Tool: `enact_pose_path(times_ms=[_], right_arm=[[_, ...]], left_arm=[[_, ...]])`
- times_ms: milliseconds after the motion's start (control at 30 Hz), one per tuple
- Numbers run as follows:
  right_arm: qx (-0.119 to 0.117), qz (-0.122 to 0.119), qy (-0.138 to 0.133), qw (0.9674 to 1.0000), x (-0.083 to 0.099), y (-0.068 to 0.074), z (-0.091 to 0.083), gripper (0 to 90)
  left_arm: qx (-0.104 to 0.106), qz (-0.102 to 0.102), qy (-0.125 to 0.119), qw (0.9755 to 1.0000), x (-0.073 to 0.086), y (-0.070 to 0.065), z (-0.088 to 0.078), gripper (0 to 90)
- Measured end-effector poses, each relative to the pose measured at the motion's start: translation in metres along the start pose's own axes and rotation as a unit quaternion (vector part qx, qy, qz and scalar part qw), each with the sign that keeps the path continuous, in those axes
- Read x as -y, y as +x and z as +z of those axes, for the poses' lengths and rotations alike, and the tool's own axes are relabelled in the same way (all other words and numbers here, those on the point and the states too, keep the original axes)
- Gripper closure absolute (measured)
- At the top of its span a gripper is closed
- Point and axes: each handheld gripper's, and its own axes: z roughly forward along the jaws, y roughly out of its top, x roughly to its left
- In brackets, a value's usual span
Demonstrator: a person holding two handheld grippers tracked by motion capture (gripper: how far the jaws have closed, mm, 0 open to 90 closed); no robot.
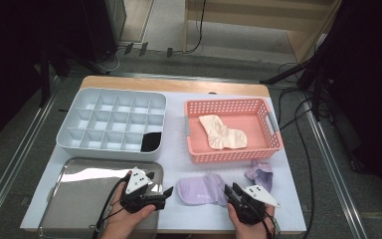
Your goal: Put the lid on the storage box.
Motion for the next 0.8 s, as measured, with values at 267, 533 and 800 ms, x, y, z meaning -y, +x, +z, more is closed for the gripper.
enact_pose_path(times_ms=[267,533,800], right_arm=[[0.012,-0.019,0.011,0.9997,0.002,0.006,0.003,86.5],[0.000,-0.021,-0.045,0.9988,-0.002,0.007,-0.008,88.1],[-0.010,-0.010,-0.045,0.9989,-0.002,0.001,-0.009,87.8]], left_arm=[[0.002,0.015,0.010,0.9998,0.002,-0.005,0.004,28.8],[0.004,0.017,0.016,0.9997,0.001,-0.015,0.009,39.1],[-0.004,0.027,0.035,0.9990,0.000,-0.029,0.020,47.5]])
